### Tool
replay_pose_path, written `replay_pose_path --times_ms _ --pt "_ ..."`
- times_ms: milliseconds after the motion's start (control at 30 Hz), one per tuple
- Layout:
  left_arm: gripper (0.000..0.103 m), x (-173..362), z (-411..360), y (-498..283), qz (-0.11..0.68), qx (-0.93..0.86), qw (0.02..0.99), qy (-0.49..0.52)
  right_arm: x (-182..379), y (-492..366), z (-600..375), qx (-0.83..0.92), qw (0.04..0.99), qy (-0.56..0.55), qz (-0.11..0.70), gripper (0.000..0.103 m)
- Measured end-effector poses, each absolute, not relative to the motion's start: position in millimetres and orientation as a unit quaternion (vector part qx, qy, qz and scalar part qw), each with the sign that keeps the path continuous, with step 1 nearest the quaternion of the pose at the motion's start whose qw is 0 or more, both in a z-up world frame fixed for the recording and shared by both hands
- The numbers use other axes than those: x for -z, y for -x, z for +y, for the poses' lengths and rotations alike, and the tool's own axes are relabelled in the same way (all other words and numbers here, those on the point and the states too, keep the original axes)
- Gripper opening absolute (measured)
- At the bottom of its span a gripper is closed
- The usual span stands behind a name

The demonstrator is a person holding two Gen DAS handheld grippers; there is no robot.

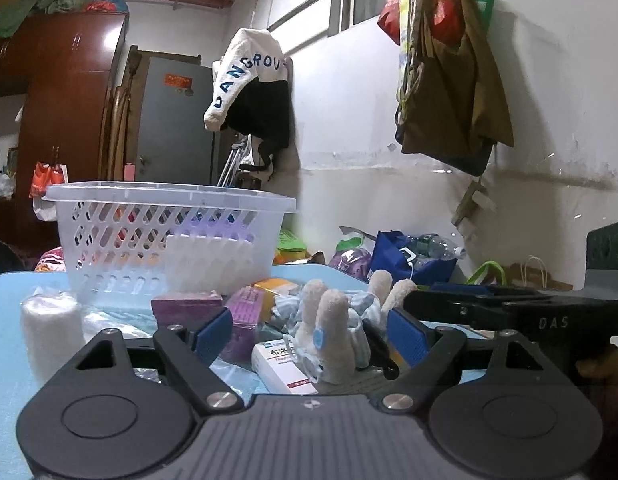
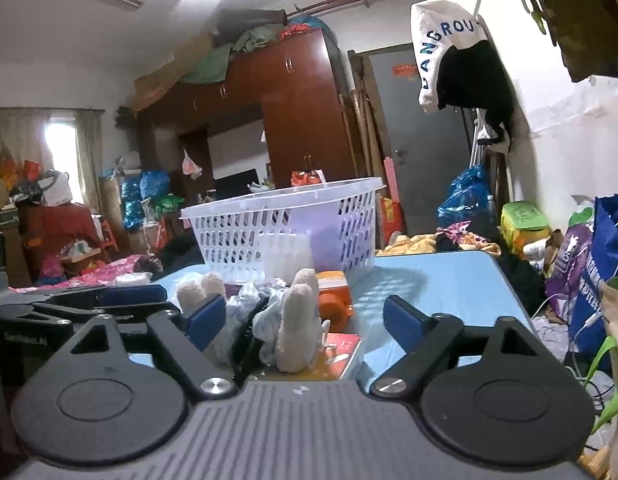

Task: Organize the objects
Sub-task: 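Grasp the white gloves with both grippers together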

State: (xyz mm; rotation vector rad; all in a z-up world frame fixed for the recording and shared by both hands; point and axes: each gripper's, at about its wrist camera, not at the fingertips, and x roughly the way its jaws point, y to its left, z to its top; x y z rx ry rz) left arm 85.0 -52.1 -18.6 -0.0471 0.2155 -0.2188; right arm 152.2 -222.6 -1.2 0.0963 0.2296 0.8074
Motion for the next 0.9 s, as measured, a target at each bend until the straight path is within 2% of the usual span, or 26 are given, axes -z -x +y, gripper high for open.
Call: replay_pose_path --times_ms 67,167,300,367,533,900 --pt "0.077 19.6 -54.0 -86.5 0.11 0.11 0.988 0.021 1.8 -153.2 -221.6 -0.396 0.91 -0.046 0.116 0.069" --pt "0.067 20.0 -57.5 -88.6 0.114 0.113 0.987 0.019 1.9 -153.5 -218.4 -0.398 0.909 -0.04 0.118 0.057" --pt "0.054 20.1 -64.8 -90.2 0.112 0.11 0.988 0.008 2.3 -153.6 -214.2 -0.402 0.907 -0.038 0.122 0.049" --pt "0.047 19.9 -68.9 -92.0 0.113 0.11 0.987 0.003 1.9 -154.4 -213.2 -0.406 0.905 -0.038 0.124 0.036" --pt "0.026 22.9 -77.1 -95.6 0.118 0.104 0.988 -0.008 2.3 -152.2 -211.8 -0.399 0.909 -0.028 0.122 0.019" --pt "0.02 13.6 -72.3 -83.6 0.09 0.095 0.991 -0.005 -7.4 -134.3 -208.8 -0.41 0.91 -0.005 0.07 0.015"
